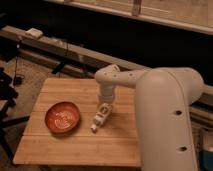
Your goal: Place the bottle in the ceramic bowl
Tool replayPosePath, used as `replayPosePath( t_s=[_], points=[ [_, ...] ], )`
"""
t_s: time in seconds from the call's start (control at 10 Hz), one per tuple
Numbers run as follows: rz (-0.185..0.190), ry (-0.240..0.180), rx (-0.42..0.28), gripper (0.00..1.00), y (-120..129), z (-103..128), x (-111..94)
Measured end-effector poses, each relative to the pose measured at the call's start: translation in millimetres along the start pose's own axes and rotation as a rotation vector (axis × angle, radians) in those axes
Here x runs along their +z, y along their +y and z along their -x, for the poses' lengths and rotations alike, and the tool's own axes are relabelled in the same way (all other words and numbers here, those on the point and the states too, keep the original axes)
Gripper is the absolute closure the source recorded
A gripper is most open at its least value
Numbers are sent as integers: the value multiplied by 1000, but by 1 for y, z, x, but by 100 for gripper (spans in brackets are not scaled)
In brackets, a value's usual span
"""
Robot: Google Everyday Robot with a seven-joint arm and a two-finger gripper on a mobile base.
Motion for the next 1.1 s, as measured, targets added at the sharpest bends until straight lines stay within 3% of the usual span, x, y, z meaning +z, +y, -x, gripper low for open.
replayPosePath(
  t_s=[0.7,1.1],
  points=[
    [-44,29,-45,37,7,6,19],
    [-66,98,-34,75,4,8,24]
  ],
)
